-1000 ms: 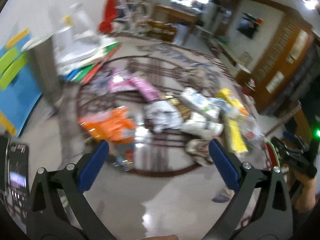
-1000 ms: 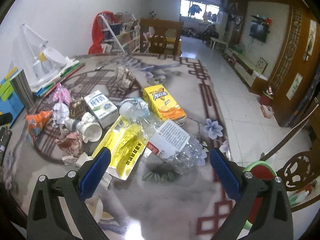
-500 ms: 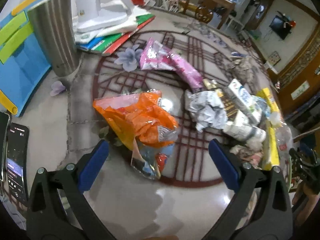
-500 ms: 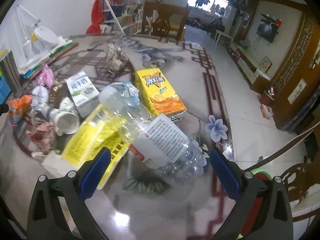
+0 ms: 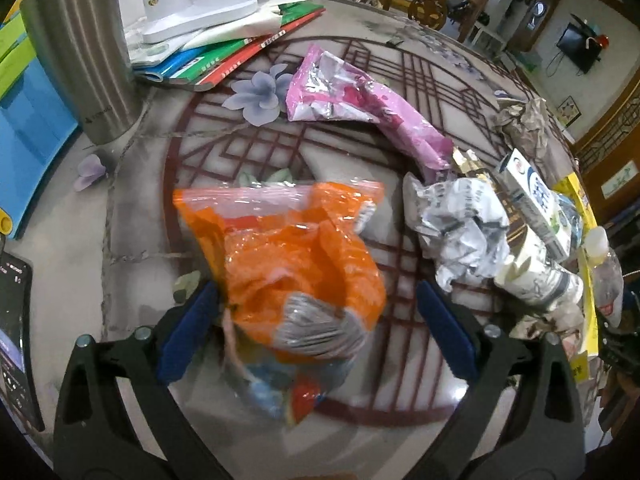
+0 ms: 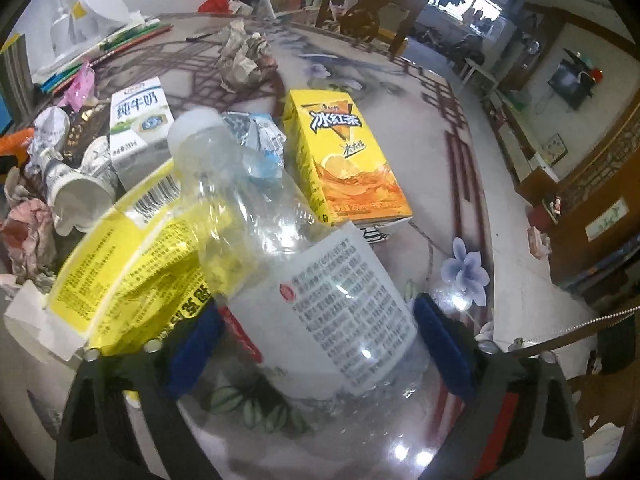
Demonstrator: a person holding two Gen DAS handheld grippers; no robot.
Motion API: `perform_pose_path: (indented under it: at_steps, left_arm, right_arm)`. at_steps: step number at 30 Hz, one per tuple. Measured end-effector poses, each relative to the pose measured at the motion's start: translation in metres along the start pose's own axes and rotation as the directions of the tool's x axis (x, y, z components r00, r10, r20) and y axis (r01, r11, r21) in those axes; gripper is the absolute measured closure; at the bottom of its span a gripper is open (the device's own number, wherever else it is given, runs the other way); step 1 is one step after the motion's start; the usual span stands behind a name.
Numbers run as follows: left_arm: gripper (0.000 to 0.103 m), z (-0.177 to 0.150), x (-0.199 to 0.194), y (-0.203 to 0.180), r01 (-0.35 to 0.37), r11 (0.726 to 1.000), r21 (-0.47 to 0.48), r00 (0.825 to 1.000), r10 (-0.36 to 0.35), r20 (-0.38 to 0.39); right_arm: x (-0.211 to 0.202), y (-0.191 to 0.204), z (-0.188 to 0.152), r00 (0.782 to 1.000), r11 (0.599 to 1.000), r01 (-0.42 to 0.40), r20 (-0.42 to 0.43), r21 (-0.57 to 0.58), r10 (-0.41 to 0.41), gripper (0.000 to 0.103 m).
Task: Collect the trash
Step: 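Grasp the water bottle with the right tool while the left tool grasps the orange snack bag, then carry bottle and snack bag to the red bin and release both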
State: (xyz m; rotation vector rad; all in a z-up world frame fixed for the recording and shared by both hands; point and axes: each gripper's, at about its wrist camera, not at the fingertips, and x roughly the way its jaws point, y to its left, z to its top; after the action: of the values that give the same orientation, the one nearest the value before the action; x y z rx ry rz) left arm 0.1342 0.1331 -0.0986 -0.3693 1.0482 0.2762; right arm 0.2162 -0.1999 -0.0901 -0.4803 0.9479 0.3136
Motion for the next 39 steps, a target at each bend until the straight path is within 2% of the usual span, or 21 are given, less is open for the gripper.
perform_pose_path:
  at_steps: [1, 2, 5, 6, 10, 19, 28, 39]
  left_arm:
    - [0.023, 0.0, 0.001, 0.0, 0.001, 1.0, 0.0, 1.0, -0.001, -0.003]
    - [0.027, -0.001, 0.002, 0.0, 0.006, 1.0, 0.001, 1.0, -0.006, -0.007]
    - [0.041, -0.002, 0.003, 0.001, 0.002, 1.0, 0.014, 1.0, -0.002, -0.005]
    - [0.049, -0.003, 0.002, 0.001, 0.004, 1.0, 0.017, 1.0, -0.004, -0.004]
    - [0.057, -0.005, -0.003, -0.001, 0.01, 0.999, 0.034, 1.0, -0.01, 0.007]
    - [0.061, -0.01, -0.036, 0.0, 0.022, 0.999, 0.038, 0.997, -0.025, 0.069]
    - [0.062, -0.016, -0.073, -0.002, 0.046, 0.998, 0.048, 0.992, -0.052, 0.118]
    - [0.062, -0.031, -0.107, -0.048, 0.114, 0.983, 0.143, 0.982, -0.134, 0.133]
  right_arm:
    - [0.002, -0.001, 0.0, 1.0, 1.0, -0.002, -0.007, 0.004, 0.002, 0.033]
    - [0.004, -0.002, -0.001, 1.0, 1.0, -0.016, -0.02, 0.011, 0.016, 0.04]
    - [0.003, -0.001, -0.005, 0.999, 0.999, -0.031, -0.024, 0.008, 0.031, 0.043]
    - [0.001, 0.001, -0.006, 0.999, 0.999, -0.035, -0.022, 0.006, 0.035, 0.044]
    - [-0.007, 0.004, -0.01, 0.998, 0.998, -0.057, -0.012, 0.036, 0.057, 0.044]
    - [-0.04, 0.005, -0.016, 0.994, 0.988, -0.106, 0.036, 0.111, 0.103, 0.045]
    - [-0.078, -0.002, -0.022, 0.988, 0.977, -0.129, 0.101, 0.17, 0.113, 0.045]
    - [-0.124, -0.019, -0.037, 0.977, 0.959, -0.155, 0.179, 0.236, 0.113, 0.045]
